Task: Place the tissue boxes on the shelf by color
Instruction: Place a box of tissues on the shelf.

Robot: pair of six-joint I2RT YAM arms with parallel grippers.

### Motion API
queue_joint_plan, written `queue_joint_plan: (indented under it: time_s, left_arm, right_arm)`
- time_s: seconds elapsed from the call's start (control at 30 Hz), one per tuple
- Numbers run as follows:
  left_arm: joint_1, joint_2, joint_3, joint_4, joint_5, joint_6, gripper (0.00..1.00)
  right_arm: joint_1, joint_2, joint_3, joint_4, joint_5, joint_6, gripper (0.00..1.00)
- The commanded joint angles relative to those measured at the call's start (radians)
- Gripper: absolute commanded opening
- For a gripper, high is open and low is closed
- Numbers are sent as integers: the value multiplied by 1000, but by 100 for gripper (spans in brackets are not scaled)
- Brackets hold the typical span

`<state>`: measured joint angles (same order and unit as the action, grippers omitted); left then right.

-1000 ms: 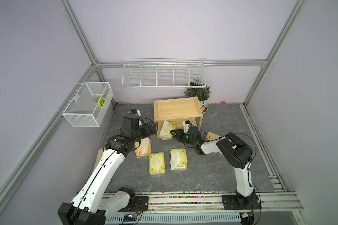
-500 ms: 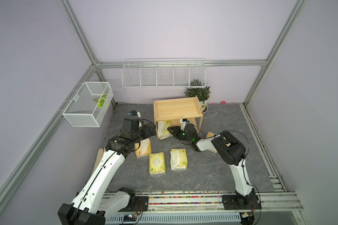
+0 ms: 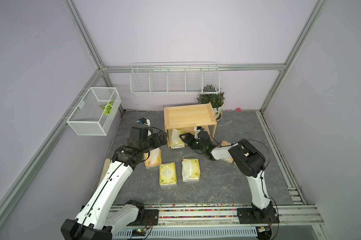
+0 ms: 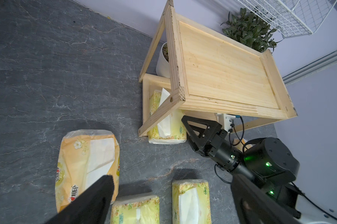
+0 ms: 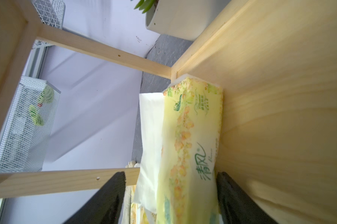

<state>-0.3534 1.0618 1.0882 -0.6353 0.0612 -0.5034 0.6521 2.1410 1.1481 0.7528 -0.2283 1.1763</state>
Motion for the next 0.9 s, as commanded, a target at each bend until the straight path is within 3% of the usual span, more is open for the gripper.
queue_joint_plan:
  time_s: [0.0, 0.33, 0.87]
  left_arm:
    - [6, -14, 5, 10, 19, -8, 100]
    - [5, -20, 9, 6, 22, -7, 100]
    - [5, -27, -11, 6, 19, -6, 100]
  right_arm:
    - [-5, -72, -50, -23, 49, -46, 79]
    - [-1, -47, -11, -70, 10, -41, 79]
    - [22, 75, 207, -185, -52, -43, 77]
